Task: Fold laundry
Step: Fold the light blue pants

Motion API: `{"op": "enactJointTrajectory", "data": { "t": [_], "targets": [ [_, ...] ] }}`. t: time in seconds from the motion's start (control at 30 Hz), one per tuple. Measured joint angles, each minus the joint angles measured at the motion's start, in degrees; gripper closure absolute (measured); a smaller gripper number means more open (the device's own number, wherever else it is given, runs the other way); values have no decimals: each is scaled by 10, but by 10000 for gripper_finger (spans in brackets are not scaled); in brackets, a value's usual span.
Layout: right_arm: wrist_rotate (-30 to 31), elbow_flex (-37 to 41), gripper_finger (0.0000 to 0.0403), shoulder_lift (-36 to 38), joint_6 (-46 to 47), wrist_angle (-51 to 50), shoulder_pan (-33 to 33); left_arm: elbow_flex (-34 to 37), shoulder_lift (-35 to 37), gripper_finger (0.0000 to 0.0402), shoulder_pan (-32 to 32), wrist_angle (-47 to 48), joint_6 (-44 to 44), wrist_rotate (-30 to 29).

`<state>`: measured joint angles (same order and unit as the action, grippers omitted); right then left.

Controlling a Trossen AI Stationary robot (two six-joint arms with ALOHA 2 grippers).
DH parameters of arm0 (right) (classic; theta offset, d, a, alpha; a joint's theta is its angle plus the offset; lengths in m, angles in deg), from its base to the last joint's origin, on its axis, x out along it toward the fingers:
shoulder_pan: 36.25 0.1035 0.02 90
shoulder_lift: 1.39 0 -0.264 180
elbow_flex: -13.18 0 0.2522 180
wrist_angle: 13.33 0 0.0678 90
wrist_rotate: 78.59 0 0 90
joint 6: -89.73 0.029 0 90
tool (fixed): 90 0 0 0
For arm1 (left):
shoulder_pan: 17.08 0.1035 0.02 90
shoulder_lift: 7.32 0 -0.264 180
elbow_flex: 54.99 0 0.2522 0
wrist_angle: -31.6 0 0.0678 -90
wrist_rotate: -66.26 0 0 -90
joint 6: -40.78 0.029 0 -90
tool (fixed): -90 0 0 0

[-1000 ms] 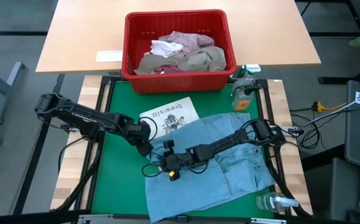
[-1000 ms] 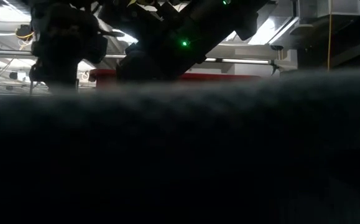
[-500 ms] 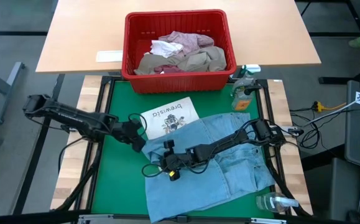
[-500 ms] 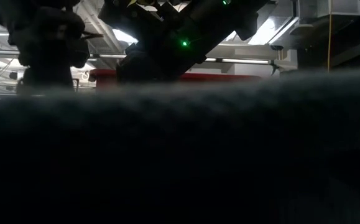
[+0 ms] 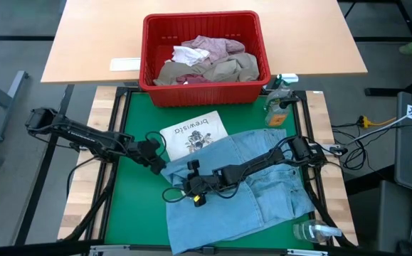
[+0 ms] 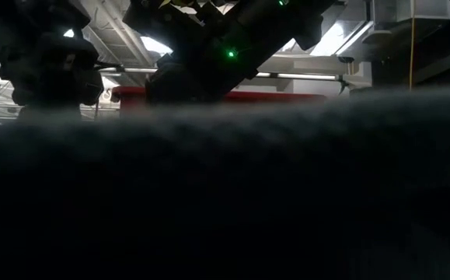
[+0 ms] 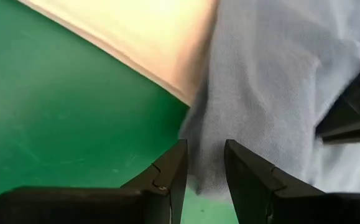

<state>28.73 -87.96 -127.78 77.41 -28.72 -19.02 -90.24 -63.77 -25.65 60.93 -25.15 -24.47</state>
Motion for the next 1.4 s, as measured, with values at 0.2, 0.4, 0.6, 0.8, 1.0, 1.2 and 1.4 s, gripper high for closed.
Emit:
{"op": "enactJointTrajectory", "data": {
  "t": [0.2,0.4,0.6,0.8,1.0,1.2,1.4],
  "targets": [
    [0,0,343,0,0,0,0,0,0,301,0,-37,0,62],
    [0,0,343,0,0,0,0,0,0,301,0,-76,0,64],
    [0,0,350,0,0,0,0,0,-2,316,0,-75,0,64],
    [-13,0,395,0,0,0,0,0,-2,392,0,-75,-2,37],
    [-117,0,398,0,0,0,0,0,-2,399,9,-62,-13,3],
    [-233,0,400,0,-2,-16,0,0,-2,399,46,3,9,-16],
    [-228,0,401,0,-3,-18,-1,0,-2,400,95,11,96,-54]
  ]
}}
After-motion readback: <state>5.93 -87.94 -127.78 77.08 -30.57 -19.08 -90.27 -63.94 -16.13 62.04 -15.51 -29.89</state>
